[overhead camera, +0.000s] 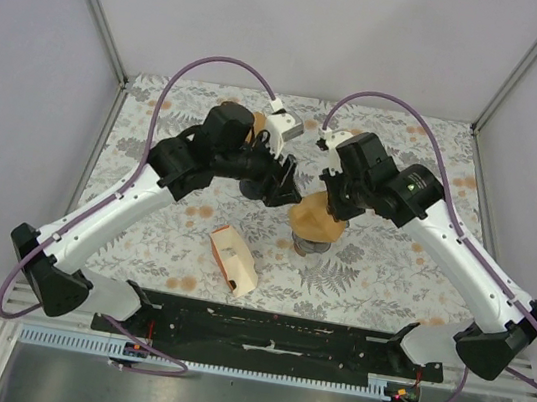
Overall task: Place the coffee filter in the dripper
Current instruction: Place the coffee filter in the coffee dripper.
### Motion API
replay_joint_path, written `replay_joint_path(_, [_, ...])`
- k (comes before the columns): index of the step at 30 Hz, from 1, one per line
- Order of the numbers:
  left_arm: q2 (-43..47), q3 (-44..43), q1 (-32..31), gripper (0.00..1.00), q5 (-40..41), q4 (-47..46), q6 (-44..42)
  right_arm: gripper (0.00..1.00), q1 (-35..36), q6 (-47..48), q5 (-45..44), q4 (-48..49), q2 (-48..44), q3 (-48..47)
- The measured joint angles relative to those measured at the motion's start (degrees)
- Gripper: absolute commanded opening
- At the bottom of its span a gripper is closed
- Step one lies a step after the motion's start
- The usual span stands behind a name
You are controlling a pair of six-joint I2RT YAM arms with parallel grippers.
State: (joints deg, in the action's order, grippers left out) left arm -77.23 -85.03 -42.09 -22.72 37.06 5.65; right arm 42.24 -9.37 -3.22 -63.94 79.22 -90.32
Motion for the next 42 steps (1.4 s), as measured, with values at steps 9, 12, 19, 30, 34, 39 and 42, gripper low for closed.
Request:
replay_joint_path(9, [-2.8,1.1,-3.4,0.42,2.8,-1.8,-2.1,0.02,-1.9,0.9,1.6,0.0,1.5,1.3])
replay_joint_path(12, [-3.8,1.7,-3.4,0.42,3.4,-2.2,-2.3,0.03,-2.0,1.3,2.0,0.1,2.1,1.6])
replay_joint_path(19, [-5.0,3.0,-3.5,0.32,3.6,-2.9,-2.3,0.04,-3.0,2.0,3.7,0.8,2.1,2.7])
replay_joint_path(30, [-6.4,3.0,-3.7,0.02,3.5,-3.4,-2.4,0.43,-4.2,4.1,4.5,2.4,1.4,3.0])
replay_joint_path(34, [-7.2,3.1,-3.7,0.02,4.7,-3.4,-2.0,0.46,-4.2,5.3,2.7,3.4,-1.4,1.8])
replay_joint_path(39, [-7.6,3.1,-3.7,0.02,5.3,-3.5,-1.2,0.3,-3.8,6.6,2.3,7.8,-8.2,2.1])
replay_joint_path(42, [-7.7,3.1,-3.7,0.02,5.7,-3.6,-0.7,0.12,-3.0,7.1,7.4,13.3,-13.4,6.7])
